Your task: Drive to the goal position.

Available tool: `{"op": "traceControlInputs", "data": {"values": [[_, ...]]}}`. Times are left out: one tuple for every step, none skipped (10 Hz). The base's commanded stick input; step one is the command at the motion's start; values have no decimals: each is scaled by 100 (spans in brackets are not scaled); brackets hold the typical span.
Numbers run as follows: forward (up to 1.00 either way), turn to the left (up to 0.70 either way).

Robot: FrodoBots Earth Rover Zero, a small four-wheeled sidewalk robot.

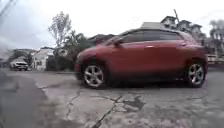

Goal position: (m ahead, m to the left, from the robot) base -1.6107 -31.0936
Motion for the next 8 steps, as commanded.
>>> {"op": "traceControlInputs", "data": {"values": [[0,-70],[0,-70],[0,-70],[0,-70],[0,-70],[0,-70],[0,-70],[0,-70]]}}
